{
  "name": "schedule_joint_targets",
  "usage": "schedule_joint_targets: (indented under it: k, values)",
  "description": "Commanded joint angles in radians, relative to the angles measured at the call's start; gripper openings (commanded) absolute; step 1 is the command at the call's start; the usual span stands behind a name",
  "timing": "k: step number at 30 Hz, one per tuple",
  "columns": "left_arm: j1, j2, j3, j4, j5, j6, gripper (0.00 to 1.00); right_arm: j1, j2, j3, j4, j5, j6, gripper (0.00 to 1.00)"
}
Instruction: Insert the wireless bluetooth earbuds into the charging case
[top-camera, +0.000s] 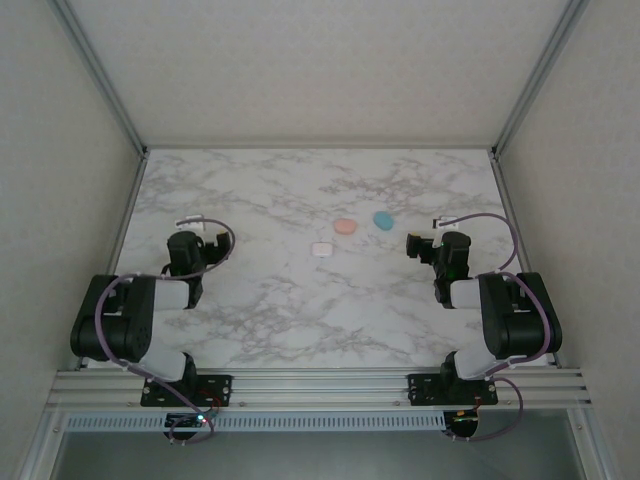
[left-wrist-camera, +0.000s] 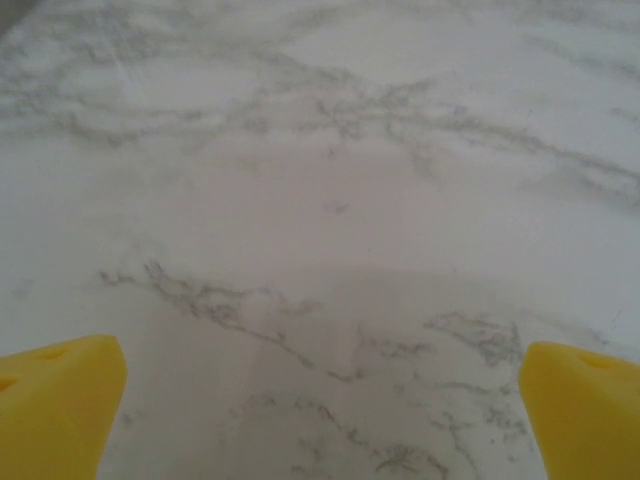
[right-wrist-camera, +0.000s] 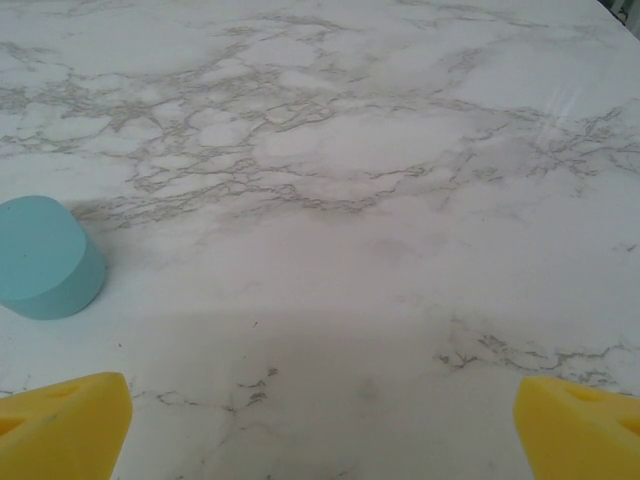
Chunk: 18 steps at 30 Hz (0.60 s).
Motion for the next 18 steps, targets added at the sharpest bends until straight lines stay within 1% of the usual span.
schedule_joint_targets:
  k: [1,2,3,4,11,18]
  values:
    - [0.031,0.001,0.018,0.069,0.011,-0.047,1.0,-0.006,0.002,0.015,0.034,0.011,0.006,0.99]
    - [0.025,0.005,0.016,0.082,-0.009,-0.046,1.0,-0.005,0.002,0.016,0.034,0.011,0.006,0.99]
    - [-0.001,0.003,0.016,0.077,-0.079,-0.039,1.0,-0.005,0.002,0.016,0.034,0.011,0.006,0.99]
    - [-0.008,0.006,0.013,0.09,-0.096,-0.04,1.0,-0.005,0.002,0.016,0.035,0.011,0.005,0.99]
    - [-0.007,0.004,0.012,0.09,-0.097,-0.04,1.0,-0.006,0.002,0.016,0.033,0.011,0.006,0.99]
    - [-0.007,0.004,0.015,0.082,-0.075,-0.034,1.0,-0.005,0.002,0.016,0.033,0.01,0.006,0.99]
